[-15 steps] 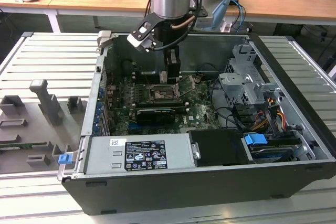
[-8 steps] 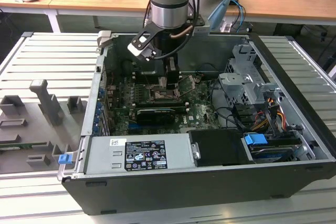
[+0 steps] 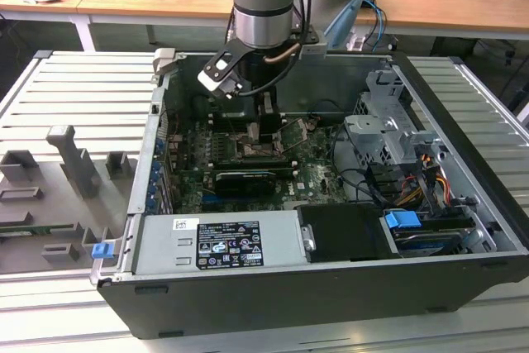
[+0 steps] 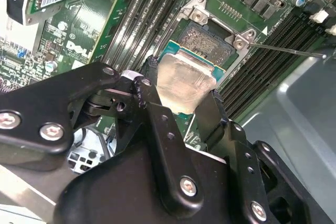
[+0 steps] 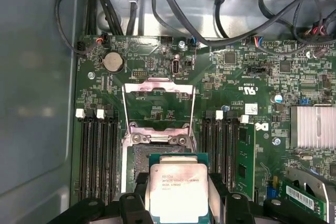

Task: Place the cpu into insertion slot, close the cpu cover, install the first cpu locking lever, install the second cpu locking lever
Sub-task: 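Place the cpu into insertion slot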

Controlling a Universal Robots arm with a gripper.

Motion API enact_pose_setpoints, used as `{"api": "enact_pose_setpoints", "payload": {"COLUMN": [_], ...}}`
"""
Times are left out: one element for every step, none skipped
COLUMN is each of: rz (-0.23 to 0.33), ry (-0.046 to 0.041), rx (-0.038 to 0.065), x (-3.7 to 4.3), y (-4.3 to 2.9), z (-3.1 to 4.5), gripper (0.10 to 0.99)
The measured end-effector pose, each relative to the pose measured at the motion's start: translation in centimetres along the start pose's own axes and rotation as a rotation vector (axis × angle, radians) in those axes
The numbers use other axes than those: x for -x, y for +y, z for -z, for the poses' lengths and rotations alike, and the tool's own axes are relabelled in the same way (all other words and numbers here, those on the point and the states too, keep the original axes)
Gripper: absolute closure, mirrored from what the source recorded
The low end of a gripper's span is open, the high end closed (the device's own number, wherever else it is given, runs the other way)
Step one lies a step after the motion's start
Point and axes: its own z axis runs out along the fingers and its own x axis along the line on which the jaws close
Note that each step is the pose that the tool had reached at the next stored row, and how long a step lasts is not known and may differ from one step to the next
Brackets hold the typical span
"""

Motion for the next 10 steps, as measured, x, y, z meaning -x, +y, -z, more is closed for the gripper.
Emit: {"api": "enact_pose_setpoints", "payload": {"rz": [0.000, 0.000, 0.000, 0.000, 0.000, 0.000, 0.000, -0.001, -0.004, -0.010], "ry": [0.0000, 0.0001, 0.0001, 0.0000, 0.0000, 0.0000, 0.0002, 0.0001, -0.0002, -0.0007], "rx": [0.000, 0.000, 0.000, 0.000, 0.000, 0.000, 0.000, 0.000, 0.000, 0.000], "x": [0.00, -0.01, -0.05, -0.15, -0.26, -0.37, -0.50, -0.59, -0.72, -0.77], "y": [-0.08, -0.18, -0.22, -0.24, -0.25, -0.26, -0.27, -0.28, -0.30, -0.32], "z": [-0.05, -0.11, -0.17, -0.24, -0.31, -0.41, -0.59, -0.75, -1.02, -1.21], "gripper": [0.557, 0.557, 0.557, 0.557, 0.557, 0.557, 0.557, 0.557, 0.557, 0.557]}}
